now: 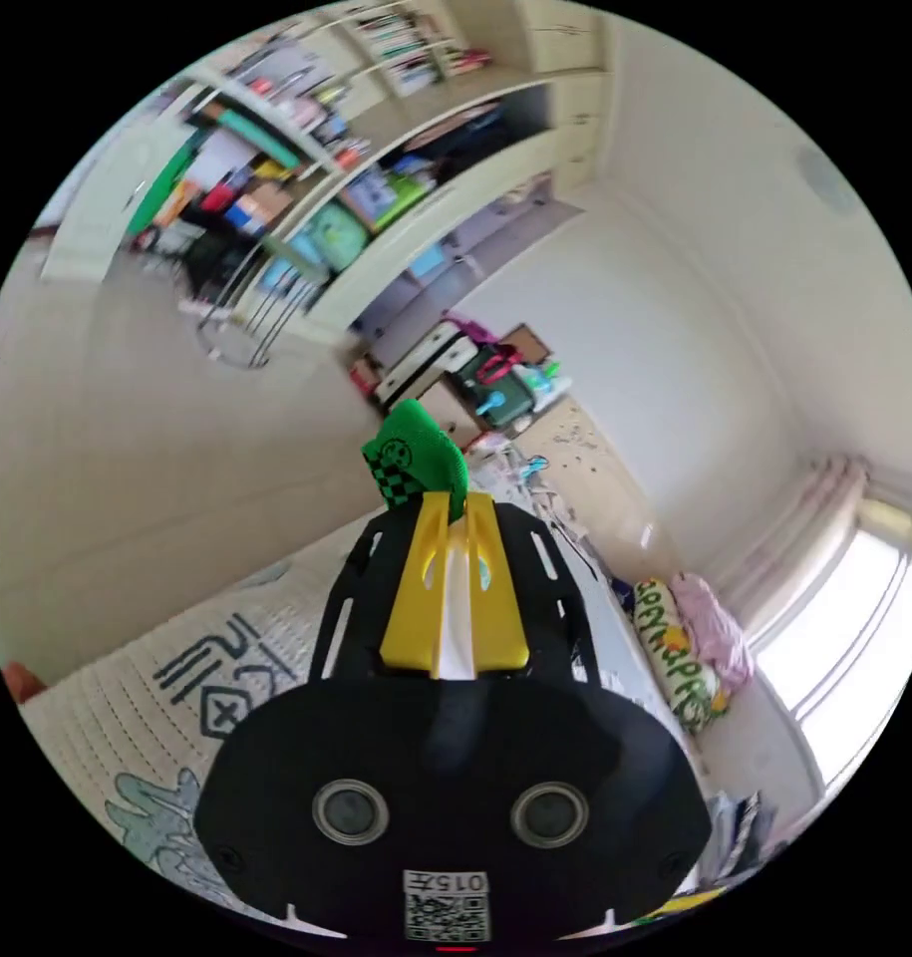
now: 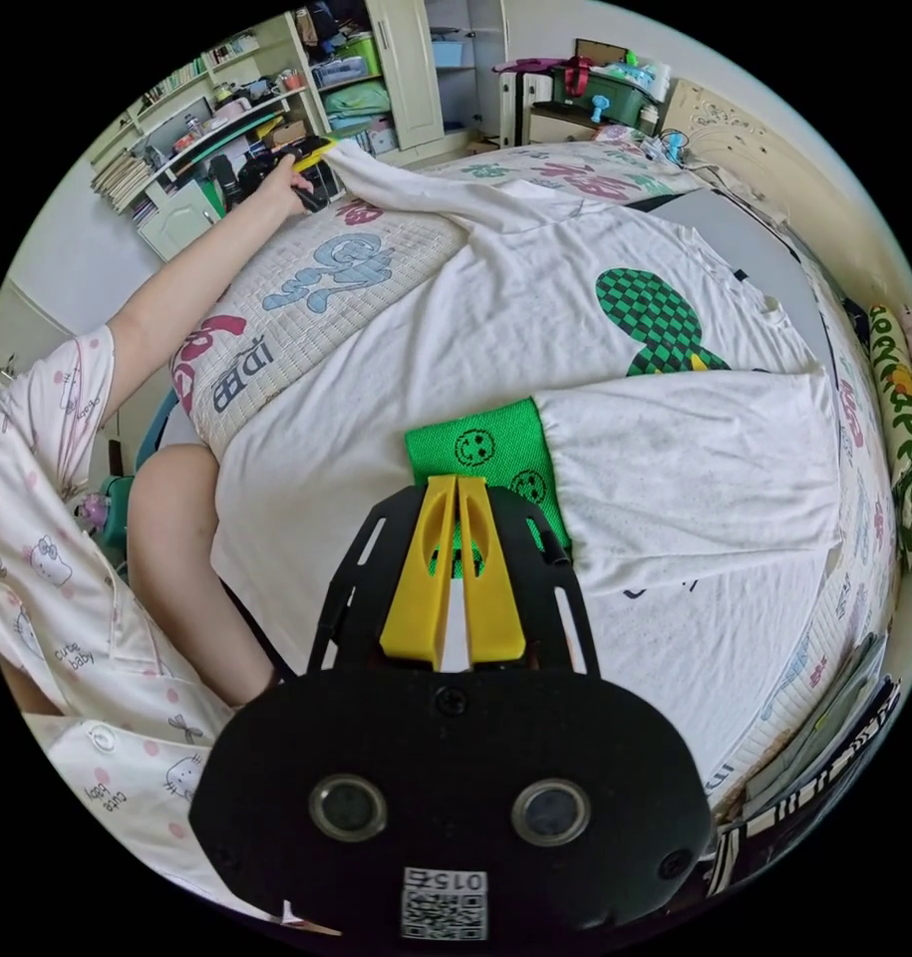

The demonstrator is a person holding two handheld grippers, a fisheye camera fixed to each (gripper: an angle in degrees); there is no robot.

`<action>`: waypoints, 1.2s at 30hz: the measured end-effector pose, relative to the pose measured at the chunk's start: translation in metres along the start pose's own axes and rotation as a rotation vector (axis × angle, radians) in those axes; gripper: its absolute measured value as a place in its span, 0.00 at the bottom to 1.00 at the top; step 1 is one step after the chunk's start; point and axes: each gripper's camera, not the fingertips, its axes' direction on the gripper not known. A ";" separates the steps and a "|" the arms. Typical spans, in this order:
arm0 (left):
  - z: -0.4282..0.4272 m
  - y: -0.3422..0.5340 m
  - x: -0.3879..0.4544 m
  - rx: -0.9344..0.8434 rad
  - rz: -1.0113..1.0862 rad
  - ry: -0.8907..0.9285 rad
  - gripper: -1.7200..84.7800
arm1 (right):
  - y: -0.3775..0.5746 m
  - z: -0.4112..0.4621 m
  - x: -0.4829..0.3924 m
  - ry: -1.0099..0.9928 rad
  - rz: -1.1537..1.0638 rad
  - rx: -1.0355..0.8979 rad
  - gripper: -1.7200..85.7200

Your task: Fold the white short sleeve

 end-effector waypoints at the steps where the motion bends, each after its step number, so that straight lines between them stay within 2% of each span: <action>1: -0.018 0.019 0.027 0.033 0.116 0.052 0.04 | -0.008 -0.012 -0.005 -0.003 0.003 0.006 0.01; 6: -0.101 0.136 0.125 0.062 0.457 0.286 0.03 | -0.041 -0.073 -0.030 0.007 0.005 0.024 0.02; 8: -0.134 0.212 0.158 -0.001 0.595 0.354 0.03 | -0.057 -0.128 -0.033 -0.028 0.021 0.016 0.05; 10: -0.157 0.271 0.169 -0.021 0.664 0.368 0.04 | -0.053 -0.200 -0.030 -0.091 0.046 0.124 0.08; 16: -0.192 0.423 0.142 -0.174 0.682 0.354 0.04 | -0.024 -0.435 0.023 -0.337 0.171 0.524 0.14; 20: -0.190 0.503 0.098 -0.211 0.770 0.302 0.05 | -0.066 -0.534 0.008 -0.360 0.141 0.566 0.17; 24: -0.188 0.540 0.073 -0.200 0.881 0.252 0.05 | -0.129 -0.569 -0.023 -0.384 0.129 0.520 0.18; 26: -0.191 0.555 0.055 -0.137 0.985 0.215 0.07 | -0.158 -0.585 -0.033 -0.402 0.163 0.532 0.17; 28: -0.185 0.564 0.036 -0.123 1.025 0.181 0.09 | -0.172 -0.598 -0.038 -0.366 0.204 0.531 0.13; 30: -0.185 0.564 0.016 -0.125 1.040 0.251 0.13 | -0.178 -0.613 -0.039 -0.395 0.220 0.524 0.05; 31: -0.191 0.559 -0.001 -0.105 1.023 0.322 0.16 | -0.177 -0.624 -0.039 -0.408 0.223 0.515 0.04; 36: -0.212 0.495 -0.099 -0.031 0.807 0.523 0.17 | -0.114 -0.709 -0.049 -0.489 0.079 0.652 0.03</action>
